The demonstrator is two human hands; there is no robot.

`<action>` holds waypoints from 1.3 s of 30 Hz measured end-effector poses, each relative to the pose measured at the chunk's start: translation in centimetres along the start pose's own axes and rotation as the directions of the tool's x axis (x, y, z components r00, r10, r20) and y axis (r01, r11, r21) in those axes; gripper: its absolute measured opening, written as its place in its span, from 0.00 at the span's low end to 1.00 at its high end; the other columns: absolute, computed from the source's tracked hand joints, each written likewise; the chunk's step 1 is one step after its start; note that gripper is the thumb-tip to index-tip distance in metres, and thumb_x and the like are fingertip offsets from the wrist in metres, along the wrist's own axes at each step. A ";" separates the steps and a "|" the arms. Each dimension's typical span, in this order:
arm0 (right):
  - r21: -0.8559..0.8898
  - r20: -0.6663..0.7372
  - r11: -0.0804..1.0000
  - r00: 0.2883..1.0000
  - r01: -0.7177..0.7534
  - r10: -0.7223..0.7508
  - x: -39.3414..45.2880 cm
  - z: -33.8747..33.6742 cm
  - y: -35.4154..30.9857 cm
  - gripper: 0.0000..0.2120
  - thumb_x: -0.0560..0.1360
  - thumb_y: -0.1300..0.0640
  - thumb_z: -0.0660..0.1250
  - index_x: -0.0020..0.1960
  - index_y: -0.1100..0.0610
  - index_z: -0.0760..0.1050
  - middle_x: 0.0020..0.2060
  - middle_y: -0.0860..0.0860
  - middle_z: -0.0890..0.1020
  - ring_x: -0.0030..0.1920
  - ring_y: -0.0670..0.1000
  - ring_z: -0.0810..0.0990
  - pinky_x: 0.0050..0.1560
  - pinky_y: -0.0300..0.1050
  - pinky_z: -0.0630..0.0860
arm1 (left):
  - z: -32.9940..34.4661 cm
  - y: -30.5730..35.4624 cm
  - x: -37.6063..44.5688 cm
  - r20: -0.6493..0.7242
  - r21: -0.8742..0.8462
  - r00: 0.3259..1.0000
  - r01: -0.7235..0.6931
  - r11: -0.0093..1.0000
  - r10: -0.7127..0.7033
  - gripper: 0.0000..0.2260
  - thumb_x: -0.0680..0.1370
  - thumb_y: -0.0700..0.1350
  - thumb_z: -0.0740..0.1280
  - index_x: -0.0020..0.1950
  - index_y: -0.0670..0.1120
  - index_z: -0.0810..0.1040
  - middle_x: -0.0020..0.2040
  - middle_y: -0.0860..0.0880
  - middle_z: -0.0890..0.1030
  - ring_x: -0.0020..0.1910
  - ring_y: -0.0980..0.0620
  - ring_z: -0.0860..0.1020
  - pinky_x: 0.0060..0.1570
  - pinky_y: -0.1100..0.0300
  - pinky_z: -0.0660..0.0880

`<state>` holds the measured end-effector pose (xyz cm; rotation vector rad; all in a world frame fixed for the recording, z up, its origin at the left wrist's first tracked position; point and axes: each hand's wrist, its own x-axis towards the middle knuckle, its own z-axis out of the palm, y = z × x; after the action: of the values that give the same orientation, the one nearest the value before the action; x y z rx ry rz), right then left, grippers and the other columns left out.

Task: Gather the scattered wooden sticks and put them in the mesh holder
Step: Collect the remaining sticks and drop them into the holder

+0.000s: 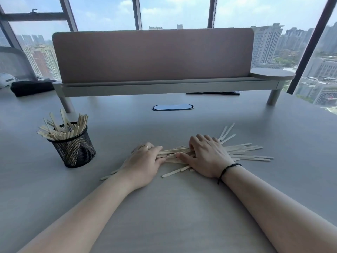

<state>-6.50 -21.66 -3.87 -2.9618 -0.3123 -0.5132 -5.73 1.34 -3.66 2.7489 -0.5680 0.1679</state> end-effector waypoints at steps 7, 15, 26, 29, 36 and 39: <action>0.016 0.015 1.000 1.000 0.017 -0.017 0.4 0.0 -0.2 0.30 0.71 0.22 0.49 0.40 0.50 0.67 0.40 0.47 0.75 0.49 0.55 0.77 0.51 0.51 0.70 | -1.1 0.4 -0.2 0.026 0.084 0.999 0.044 0.996 -0.046 0.23 0.76 0.69 0.60 0.56 0.52 0.74 0.54 0.52 0.76 0.55 0.46 0.77 0.50 0.52 0.74; 0.033 -0.014 0.999 1.000 0.028 -0.028 0.2 -0.2 -0.3 0.30 0.73 0.24 0.50 0.35 0.51 0.63 0.33 0.46 0.72 0.42 0.55 0.77 0.41 0.49 0.67 | -1.4 0.5 0.4 -0.013 0.303 0.995 0.099 0.948 -0.100 0.32 0.69 0.78 0.56 0.47 0.48 0.70 0.51 0.49 0.79 0.52 0.45 0.79 0.41 0.54 0.67; 0.040 -0.050 0.998 0.998 0.038 -0.035 0.2 -0.3 -0.4 0.33 0.72 0.23 0.49 0.34 0.54 0.66 0.32 0.48 0.74 0.41 0.55 0.77 0.37 0.48 0.65 | -1.2 0.8 0.0 -0.095 0.420 0.995 0.029 0.907 0.011 0.31 0.67 0.77 0.48 0.43 0.49 0.65 0.47 0.46 0.83 0.48 0.41 0.81 0.36 0.55 0.64; 0.036 -0.048 0.998 0.998 0.043 -0.041 0.1 -0.4 -0.5 0.35 0.72 0.23 0.47 0.34 0.55 0.66 0.31 0.50 0.77 0.38 0.57 0.77 0.34 0.49 0.67 | -0.9 0.5 0.1 -0.129 0.372 0.991 0.025 0.928 0.025 0.28 0.72 0.75 0.55 0.42 0.49 0.65 0.46 0.46 0.83 0.48 0.40 0.81 0.36 0.54 0.64; 0.057 -0.054 0.998 0.998 0.020 -0.017 0.0 -0.7 -0.5 0.36 0.72 0.23 0.47 0.32 0.56 0.66 0.30 0.51 0.76 0.35 0.57 0.76 0.33 0.49 0.69 | -1.3 0.7 -0.5 -0.154 0.350 0.987 0.018 0.936 0.038 0.26 0.74 0.73 0.56 0.40 0.49 0.66 0.44 0.47 0.82 0.46 0.41 0.81 0.36 0.54 0.66; 0.049 -0.059 0.999 0.998 0.016 -0.013 0.1 -0.8 -0.4 0.37 0.72 0.23 0.47 0.32 0.57 0.66 0.32 0.51 0.77 0.37 0.57 0.77 0.34 0.49 0.69 | -1.5 0.7 -0.7 -0.171 0.342 0.985 0.039 0.939 0.021 0.27 0.73 0.74 0.56 0.38 0.49 0.64 0.44 0.48 0.81 0.45 0.42 0.81 0.36 0.55 0.64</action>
<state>-6.79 -21.35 -3.10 -2.8929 -0.3355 -0.5842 -6.74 1.49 -2.14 3.0288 -0.5200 0.5472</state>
